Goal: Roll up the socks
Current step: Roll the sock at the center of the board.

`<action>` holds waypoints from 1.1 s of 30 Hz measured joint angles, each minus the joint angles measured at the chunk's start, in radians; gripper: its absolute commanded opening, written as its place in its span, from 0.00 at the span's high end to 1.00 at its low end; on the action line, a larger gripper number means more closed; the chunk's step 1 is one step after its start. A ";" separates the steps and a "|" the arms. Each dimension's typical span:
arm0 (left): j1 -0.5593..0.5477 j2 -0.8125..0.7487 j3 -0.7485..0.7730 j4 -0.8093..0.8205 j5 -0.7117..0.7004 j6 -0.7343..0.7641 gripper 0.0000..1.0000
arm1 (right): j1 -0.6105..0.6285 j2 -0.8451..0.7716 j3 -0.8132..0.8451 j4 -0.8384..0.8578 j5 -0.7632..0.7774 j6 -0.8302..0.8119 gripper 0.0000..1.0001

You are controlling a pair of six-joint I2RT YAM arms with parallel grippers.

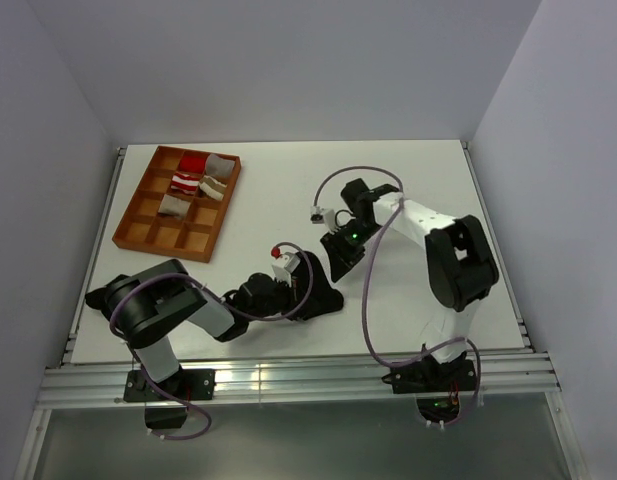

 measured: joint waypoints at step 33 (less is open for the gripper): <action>0.144 0.135 0.149 -0.223 0.497 -0.451 1.00 | 0.270 -0.671 -0.623 0.480 0.182 -0.267 0.51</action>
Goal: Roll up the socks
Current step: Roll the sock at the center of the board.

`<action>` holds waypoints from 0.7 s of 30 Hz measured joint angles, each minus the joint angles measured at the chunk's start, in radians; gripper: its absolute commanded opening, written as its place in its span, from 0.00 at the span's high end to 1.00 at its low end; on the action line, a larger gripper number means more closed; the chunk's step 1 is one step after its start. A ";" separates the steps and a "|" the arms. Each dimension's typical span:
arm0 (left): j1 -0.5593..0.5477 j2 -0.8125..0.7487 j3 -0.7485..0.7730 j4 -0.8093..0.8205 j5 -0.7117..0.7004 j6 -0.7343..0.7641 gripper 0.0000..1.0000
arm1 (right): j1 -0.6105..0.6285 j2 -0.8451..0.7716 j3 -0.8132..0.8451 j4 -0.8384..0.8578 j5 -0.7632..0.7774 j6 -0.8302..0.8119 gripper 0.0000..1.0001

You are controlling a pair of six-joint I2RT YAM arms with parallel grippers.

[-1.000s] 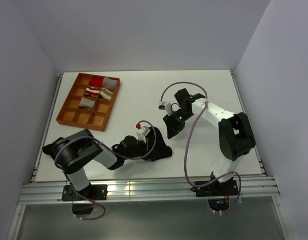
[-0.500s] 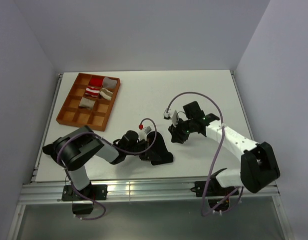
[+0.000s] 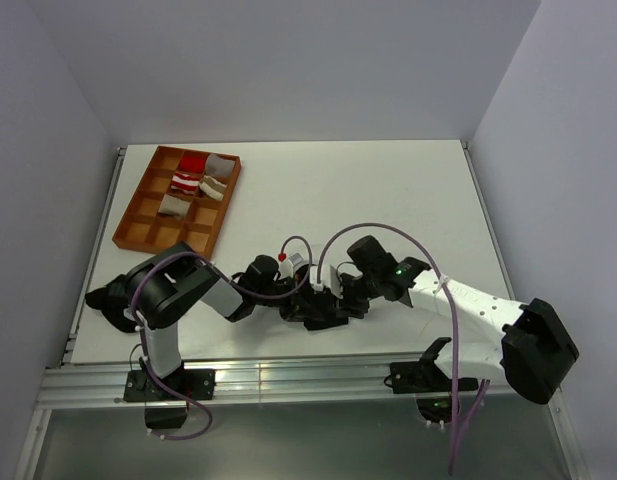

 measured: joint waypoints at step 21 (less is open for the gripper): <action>0.039 0.048 0.003 0.022 0.083 -0.082 1.00 | 0.250 0.016 -0.138 0.144 0.173 -0.037 0.57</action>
